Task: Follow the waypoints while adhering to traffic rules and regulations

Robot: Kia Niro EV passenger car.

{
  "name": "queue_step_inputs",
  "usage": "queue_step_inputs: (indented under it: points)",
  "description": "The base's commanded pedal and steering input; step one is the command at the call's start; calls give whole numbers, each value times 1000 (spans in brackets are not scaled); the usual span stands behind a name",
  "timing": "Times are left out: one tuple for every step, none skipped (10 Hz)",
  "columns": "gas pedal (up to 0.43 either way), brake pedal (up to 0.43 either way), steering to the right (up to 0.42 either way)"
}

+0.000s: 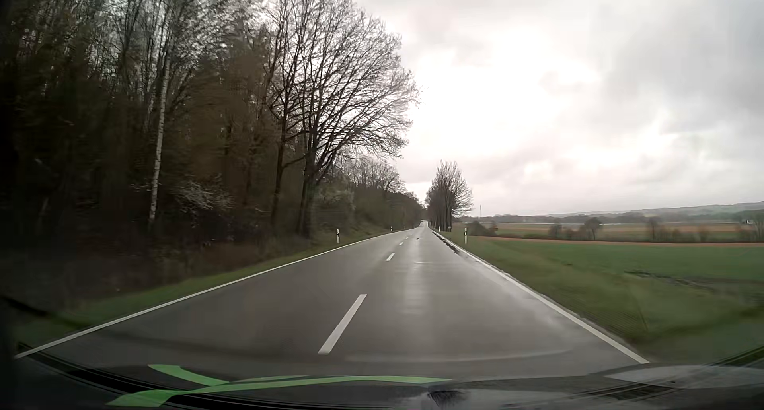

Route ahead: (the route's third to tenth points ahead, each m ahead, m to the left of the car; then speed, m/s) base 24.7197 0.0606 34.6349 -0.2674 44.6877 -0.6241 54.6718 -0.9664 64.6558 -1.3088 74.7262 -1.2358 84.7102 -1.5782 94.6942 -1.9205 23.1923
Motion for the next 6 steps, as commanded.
queue_step_inputs:
  points:
    - [157,0,6]
    - [157,0,6]
    - [157,0,5]
    - [157,0,5]
    - [157,0,4]
    - [157,0,3]
